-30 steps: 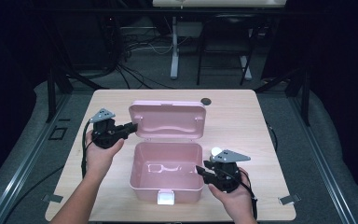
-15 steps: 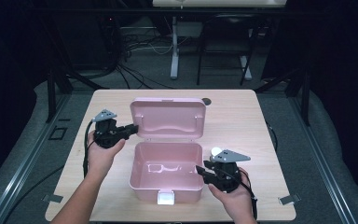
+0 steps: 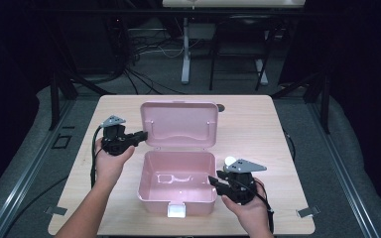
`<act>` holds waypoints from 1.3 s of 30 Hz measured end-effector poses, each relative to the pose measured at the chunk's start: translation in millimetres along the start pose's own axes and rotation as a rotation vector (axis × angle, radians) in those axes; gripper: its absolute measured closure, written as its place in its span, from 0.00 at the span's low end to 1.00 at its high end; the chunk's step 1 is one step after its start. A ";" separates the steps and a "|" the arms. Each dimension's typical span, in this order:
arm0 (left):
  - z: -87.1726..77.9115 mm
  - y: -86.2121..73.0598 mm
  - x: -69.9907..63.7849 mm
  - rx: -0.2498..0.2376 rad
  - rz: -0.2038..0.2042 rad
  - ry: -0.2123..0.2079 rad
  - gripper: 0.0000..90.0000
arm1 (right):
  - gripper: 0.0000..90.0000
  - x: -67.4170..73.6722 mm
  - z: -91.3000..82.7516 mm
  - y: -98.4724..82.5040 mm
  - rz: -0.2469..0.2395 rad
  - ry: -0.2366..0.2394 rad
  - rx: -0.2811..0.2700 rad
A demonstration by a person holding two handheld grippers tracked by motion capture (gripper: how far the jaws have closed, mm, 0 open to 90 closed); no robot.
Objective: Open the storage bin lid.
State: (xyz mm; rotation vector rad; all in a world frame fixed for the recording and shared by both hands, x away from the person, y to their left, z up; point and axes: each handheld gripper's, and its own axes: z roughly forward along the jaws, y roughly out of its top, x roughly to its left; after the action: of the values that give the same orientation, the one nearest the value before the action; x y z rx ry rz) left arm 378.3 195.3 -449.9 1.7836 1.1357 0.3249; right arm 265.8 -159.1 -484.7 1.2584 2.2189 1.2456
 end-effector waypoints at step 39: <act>8.1 4.6 12.5 0.054 -0.061 -0.016 0.95 | 0.70 2.0 -0.1 -0.7 -0.007 0.005 0.000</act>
State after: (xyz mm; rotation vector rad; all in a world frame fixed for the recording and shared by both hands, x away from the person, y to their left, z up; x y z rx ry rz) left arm 392.7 200.2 -453.3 1.7915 1.1953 0.2450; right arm 264.2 -157.7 -484.9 1.2480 2.2248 1.2472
